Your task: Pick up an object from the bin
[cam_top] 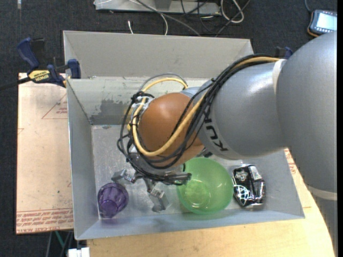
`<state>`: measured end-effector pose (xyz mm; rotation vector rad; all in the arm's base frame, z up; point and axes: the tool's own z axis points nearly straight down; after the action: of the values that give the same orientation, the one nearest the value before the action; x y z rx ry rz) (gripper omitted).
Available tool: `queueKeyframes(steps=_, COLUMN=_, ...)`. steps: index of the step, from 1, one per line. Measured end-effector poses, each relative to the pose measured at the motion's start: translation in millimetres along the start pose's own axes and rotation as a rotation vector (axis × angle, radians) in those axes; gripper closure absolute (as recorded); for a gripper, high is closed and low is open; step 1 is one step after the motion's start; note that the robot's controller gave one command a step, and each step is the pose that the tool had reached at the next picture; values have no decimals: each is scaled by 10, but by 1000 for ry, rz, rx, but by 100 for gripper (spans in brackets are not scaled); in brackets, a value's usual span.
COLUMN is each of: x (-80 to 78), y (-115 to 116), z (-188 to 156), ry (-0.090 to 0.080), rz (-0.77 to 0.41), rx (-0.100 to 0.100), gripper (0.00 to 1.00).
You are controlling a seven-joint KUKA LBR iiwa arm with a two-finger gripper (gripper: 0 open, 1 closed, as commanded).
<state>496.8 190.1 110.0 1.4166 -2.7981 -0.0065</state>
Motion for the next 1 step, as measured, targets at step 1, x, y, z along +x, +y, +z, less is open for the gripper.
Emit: queueKeyframes(steps=1, x=-19, y=78, z=239, ry=-15, rz=514, rx=7, gripper=0)
